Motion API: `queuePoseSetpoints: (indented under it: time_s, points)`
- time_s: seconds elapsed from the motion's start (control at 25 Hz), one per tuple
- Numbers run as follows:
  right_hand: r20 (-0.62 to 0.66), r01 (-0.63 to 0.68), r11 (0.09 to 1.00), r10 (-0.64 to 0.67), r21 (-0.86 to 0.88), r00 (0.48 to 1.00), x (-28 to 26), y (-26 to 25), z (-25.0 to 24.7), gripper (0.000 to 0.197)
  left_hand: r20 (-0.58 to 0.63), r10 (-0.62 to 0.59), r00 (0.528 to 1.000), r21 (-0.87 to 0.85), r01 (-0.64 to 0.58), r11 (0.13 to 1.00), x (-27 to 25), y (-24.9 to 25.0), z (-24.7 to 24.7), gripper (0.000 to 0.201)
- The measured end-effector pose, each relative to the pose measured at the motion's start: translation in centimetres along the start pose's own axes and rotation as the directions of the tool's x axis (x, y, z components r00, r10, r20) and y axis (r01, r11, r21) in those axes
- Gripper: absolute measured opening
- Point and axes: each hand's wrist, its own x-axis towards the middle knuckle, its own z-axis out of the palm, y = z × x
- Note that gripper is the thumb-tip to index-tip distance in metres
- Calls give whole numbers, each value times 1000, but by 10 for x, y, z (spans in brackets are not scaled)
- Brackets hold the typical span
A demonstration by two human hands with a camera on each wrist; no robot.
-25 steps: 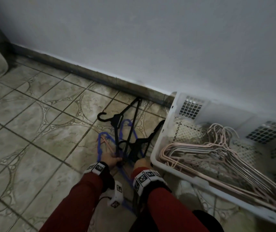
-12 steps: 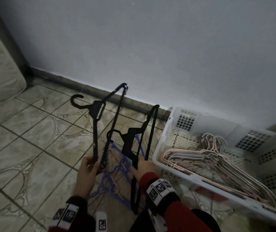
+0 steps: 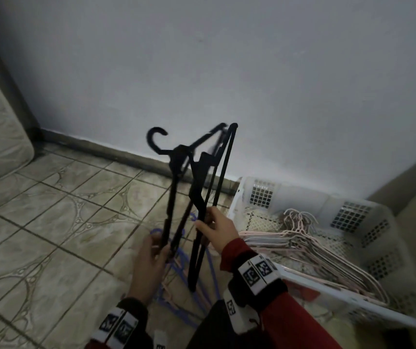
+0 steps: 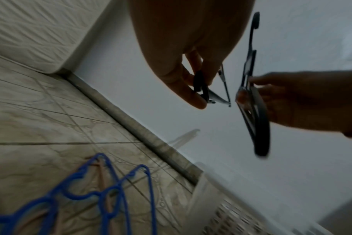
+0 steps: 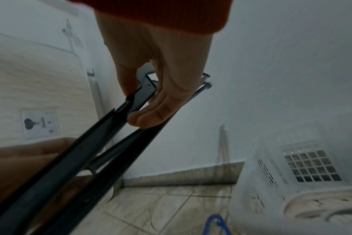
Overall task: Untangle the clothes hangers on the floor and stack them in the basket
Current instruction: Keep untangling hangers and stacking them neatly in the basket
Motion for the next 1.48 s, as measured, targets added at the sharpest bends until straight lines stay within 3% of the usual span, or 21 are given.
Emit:
queuePoseSetpoints:
  time_s: [0.12, 0.24, 0.36, 0.48, 0.6, 0.76, 0.84, 0.92, 0.96, 1.0, 1.04, 1.08, 1.16, 1.24, 1.32, 1.4, 1.48]
  points:
    - [-106, 12, 990, 3, 137, 994, -4, -8, -18, 8, 158, 69, 985, 4, -71, 998, -4, 18, 36, 14]
    - [-212, 30, 965, 27, 260, 977, -13, -11, -39, 26, 199, 122, 972, -116, -100, 988, -8, 37, 59, 13]
    - [-224, 24, 914, 74, 406, 972, -21, -10, -62, 26, 217, 130, 967, -125, -105, 987, -13, 45, 74, 22]
    - [-243, 10, 856, 136, 517, 961, -23, -3, -78, 26, 219, 137, 966, -110, -115, 987, -15, 46, 86, 19]
    - [-254, 6, 834, 162, 552, 953, -25, 3, -90, 24, 318, 131, 939, -141, -89, 986, -19, 50, 97, 10]
    - [-173, -34, 807, 167, 590, 971, -34, 7, -110, 23, 283, 242, 928, -78, -229, 970, -10, 48, 105, 10]
    - [-133, -81, 879, 162, 470, 978, -42, 11, -127, 21, 276, 298, 914, -54, -295, 954, -1, 46, 102, 8]
    - [-311, -41, 991, 80, 130, 947, -50, 15, -151, 15, 312, 323, 893, -50, -324, 945, 8, 48, 97, 3]
    - [-441, -16, 997, -22, -82, 897, -55, 16, -166, 11, 340, 332, 880, -50, -336, 941, 13, 48, 95, 7]
    - [-514, -9, 959, -143, -282, 846, -59, 16, -180, 13, 376, 335, 864, -49, -342, 938, 19, 48, 93, 10]
    - [-525, -36, 892, -232, -451, 819, -63, 20, -195, 28, 414, 335, 847, -50, -346, 937, 25, 50, 91, 11]
    - [-504, -80, 822, -266, -565, 821, -66, 25, -208, 47, 446, 335, 830, -48, -351, 935, 31, 51, 90, 11]
    - [-476, -195, 719, -209, -667, 854, -70, 41, -235, 73, 477, 355, 804, -27, -391, 920, 41, 54, 88, 13]
    - [-433, -295, 649, -58, -701, 899, -73, 59, -258, 75, 483, 375, 791, 6, -431, 902, 50, 56, 91, 15]
    - [-327, -329, 578, 111, -747, 938, -77, 77, -273, 65, 514, 360, 779, 78, -460, 885, 60, 55, 95, 17]
    - [-212, -299, 629, 212, -718, 954, -81, 95, -281, 43, 572, 319, 756, 169, -490, 855, 70, 50, 105, 15]
    - [-163, -302, 718, 258, -628, 952, -84, 110, -280, 37, 609, 276, 744, 277, -525, 805, 81, 42, 120, 14]
